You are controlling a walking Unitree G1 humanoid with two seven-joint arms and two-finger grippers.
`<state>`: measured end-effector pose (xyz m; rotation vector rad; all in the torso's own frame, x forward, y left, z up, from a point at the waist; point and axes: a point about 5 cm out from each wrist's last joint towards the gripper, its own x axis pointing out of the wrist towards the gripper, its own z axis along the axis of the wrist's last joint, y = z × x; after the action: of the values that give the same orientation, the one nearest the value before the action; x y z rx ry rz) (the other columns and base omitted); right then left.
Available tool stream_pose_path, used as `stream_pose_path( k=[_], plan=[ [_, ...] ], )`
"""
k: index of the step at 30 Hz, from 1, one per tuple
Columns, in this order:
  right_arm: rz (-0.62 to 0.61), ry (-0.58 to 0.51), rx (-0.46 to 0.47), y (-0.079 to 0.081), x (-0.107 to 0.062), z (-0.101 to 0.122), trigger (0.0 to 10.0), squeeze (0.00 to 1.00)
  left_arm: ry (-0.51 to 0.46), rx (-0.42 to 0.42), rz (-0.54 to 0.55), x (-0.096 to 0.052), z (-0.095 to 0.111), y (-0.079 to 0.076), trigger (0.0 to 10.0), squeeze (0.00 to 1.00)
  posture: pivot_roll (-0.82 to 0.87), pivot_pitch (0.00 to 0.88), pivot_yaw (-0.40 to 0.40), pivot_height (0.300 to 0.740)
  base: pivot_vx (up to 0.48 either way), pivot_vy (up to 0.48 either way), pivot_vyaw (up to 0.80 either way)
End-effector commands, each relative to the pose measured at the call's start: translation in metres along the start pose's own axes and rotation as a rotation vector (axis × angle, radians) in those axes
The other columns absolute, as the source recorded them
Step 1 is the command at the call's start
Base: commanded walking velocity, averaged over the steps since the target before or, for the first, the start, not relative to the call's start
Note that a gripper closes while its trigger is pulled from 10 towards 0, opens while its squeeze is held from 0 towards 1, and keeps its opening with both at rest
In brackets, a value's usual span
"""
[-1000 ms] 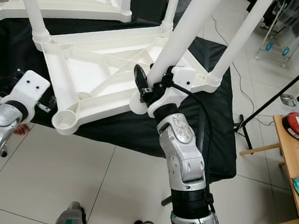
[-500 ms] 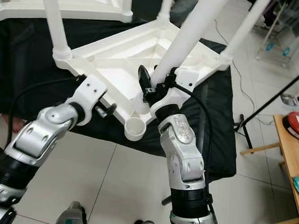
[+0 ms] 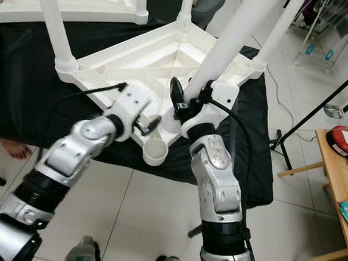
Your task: Building children table
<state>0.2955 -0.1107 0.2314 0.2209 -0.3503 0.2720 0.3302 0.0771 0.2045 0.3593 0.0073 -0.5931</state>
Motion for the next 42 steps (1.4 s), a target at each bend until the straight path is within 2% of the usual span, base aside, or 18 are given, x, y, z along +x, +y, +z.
stream_pose_path(
  k=[1,2,4,5,6,10,12,14,15,16,18,20,22,26,27,34,38,42],
  plan=[
    [-0.012,-0.02,-0.001,-0.002,-0.001,0.003,10.0,0.0,-0.025,-0.005,0.017,-0.002,0.002,-0.001,10.0,0.0,0.17,0.107,-0.058,0.74,0.0,0.0,0.0],
    [-0.023,-0.012,0.01,-0.003,-0.006,0.001,10.0,0.0,-0.095,-0.057,-0.024,-0.015,0.006,0.003,10.0,0.0,0.17,0.092,-0.066,0.74,0.0,0.0,0.0],
    [0.0,0.015,0.02,0.0,-0.017,-0.004,10.0,0.0,-0.164,-0.044,-0.115,-0.039,0.011,0.009,10.0,0.0,0.18,0.084,-0.068,0.74,0.0,0.0,0.0],
    [0.0,0.015,0.02,0.0,-0.017,-0.004,10.0,0.0,-0.164,-0.044,-0.115,-0.039,0.011,0.009,10.0,0.0,0.18,0.084,-0.068,0.74,0.0,0.0,0.0],
    [0.012,0.024,0.021,0.002,-0.02,-0.006,10.0,0.0,-0.169,-0.03,-0.146,-0.045,0.011,0.011,10.0,0.0,0.18,0.084,-0.068,0.74,0.0,0.0,0.0],
    [0.054,0.063,0.011,0.006,-0.028,-0.014,10.0,0.0,-0.092,0.052,-0.202,-0.06,0.0,0.021,10.0,0.0,0.18,0.077,-0.064,0.74,0.0,0.0,0.0],
    [0.054,0.063,0.011,0.006,-0.028,-0.014,10.0,0.0,-0.092,0.052,-0.202,-0.06,0.0,0.021,10.0,0.0,0.18,0.077,-0.064,0.74,0.0,0.0,0.0],
    [0.134,0.081,0.039,0.017,-0.033,-0.016,10.0,0.0,-0.027,0.085,-0.225,-0.066,-0.014,0.023,10.0,0.0,0.18,0.08,-0.061,0.74,0.0,0.0,0.0],
    [0.134,0.081,0.039,0.017,-0.033,-0.016,10.0,0.0,-0.027,0.085,-0.225,-0.066,-0.014,0.023,10.0,0.0,0.18,0.08,-0.061,0.74,0.0,0.0,0.0],
    [0.198,0.081,0.047,0.024,-0.035,-0.015,10.0,0.0,-0.008,0.089,-0.228,-0.066,-0.02,0.021,10.0,0.0,0.18,0.081,-0.061,0.74,0.0,0.0,0.0],
    [0.198,0.081,0.047,0.024,-0.035,-0.015,10.0,0.0,-0.008,0.089,-0.228,-0.066,-0.02,0.021,10.0,0.0,0.18,0.081,-0.061,0.74,0.0,0.0,0.0],
    [0.285,0.087,0.051,0.037,-0.034,-0.016,10.0,0.0,-0.007,0.079,-0.229,-0.063,-0.022,0.014,10.0,0.0,0.18,0.082,-0.063,0.74,0.0,0.0,0.0],
    [0.298,0.094,0.048,0.04,-0.033,-0.019,10.0,0.0,-0.012,0.074,-0.228,-0.062,-0.021,0.012,10.0,0.0,0.19,0.084,-0.066,0.74,0.0,0.0,0.0],
    [0.292,0.111,0.041,0.04,-0.031,-0.026,10.0,0.0,-0.02,0.064,-0.228,-0.062,-0.02,0.011,10.0,0.0,0.19,0.087,-0.068,0.74,0.0,0.0,0.0],
    [0.266,0.144,0.015,0.036,-0.029,-0.039,10.0,0.0,-0.021,0.055,-0.223,-0.064,-0.019,0.011,10.0,0.0,0.19,0.09,-0.07,0.74,0.0,0.0,0.0],
    [0.236,0.167,-0.003,0.03,-0.029,-0.047,10.0,0.0,-0.018,0.053,-0.221,-0.065,-0.02,0.012,10.0,0.0,0.2,0.098,-0.069,0.74,0.0,0.0,0.0],
    [0.206,0.181,-0.014,0.021,-0.03,-0.05,10.0,0.0,-0.015,0.052,-0.222,-0.065,-0.021,0.012,10.0,0.0,0.2,0.101,-0.062,0.74,0.0,0.0,0.0],
    [0.169,0.191,0.018,0.015,-0.027,-0.053,10.0,0.0,-0.015,0.05,-0.225,-0.064,-0.022,0.011,10.0,0.0,0.2,0.104,-0.055,0.74,0.0,0.0,0.0]
  ],
)
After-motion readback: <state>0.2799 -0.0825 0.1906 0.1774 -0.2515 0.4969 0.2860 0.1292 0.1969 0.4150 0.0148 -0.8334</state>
